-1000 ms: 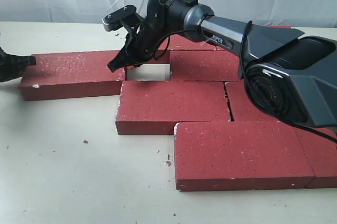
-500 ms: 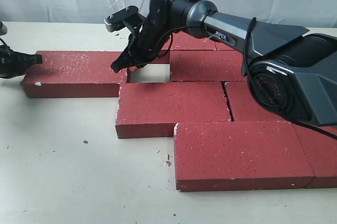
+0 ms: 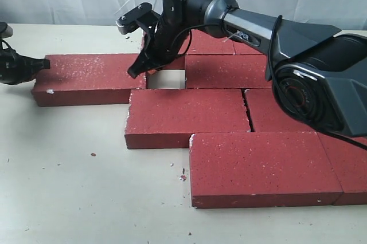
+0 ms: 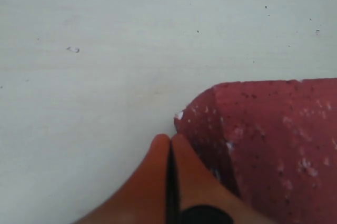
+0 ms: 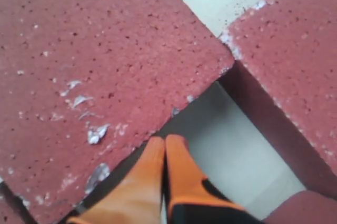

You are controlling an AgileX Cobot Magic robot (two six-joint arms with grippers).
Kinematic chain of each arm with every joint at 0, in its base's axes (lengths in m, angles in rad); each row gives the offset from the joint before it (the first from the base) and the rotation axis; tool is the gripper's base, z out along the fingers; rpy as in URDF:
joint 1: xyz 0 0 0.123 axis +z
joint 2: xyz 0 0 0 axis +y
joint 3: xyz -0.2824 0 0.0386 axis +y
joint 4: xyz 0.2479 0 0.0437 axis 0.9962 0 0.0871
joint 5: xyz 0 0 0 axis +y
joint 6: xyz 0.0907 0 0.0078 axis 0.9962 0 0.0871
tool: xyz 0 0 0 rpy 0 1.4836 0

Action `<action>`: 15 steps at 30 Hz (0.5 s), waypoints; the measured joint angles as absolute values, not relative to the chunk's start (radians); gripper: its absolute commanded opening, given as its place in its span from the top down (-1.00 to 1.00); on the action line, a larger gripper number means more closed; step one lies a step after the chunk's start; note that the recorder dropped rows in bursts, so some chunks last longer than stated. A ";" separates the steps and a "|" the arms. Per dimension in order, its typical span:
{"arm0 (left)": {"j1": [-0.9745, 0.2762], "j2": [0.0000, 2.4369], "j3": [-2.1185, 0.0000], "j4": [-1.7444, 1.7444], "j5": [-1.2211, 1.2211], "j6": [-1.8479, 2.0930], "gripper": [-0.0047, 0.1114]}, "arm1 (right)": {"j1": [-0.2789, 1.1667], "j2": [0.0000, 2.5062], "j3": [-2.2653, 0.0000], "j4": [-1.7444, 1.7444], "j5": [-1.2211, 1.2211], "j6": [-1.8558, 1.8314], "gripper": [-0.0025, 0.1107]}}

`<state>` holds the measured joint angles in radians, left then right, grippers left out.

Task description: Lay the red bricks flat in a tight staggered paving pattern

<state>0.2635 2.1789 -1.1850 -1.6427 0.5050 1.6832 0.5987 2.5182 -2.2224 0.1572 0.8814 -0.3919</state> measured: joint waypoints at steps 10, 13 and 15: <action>0.263 2.179 -1.185 -1.643 0.508 1.683 0.92 | 0.599 2.488 -2.222 0.076 0.972 -0.372 0.97; 0.263 2.179 -1.185 -1.643 0.486 1.683 0.92 | 0.599 2.454 -2.222 0.000 1.002 -0.325 0.97; 0.263 2.179 -1.185 -1.643 0.448 1.683 0.92 | 0.599 2.426 -2.222 -0.028 1.045 -0.300 0.97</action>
<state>0.2635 2.1789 -1.1850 -1.6427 0.4480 1.6832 0.5987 2.4261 -2.2224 -0.0279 1.0453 -0.3004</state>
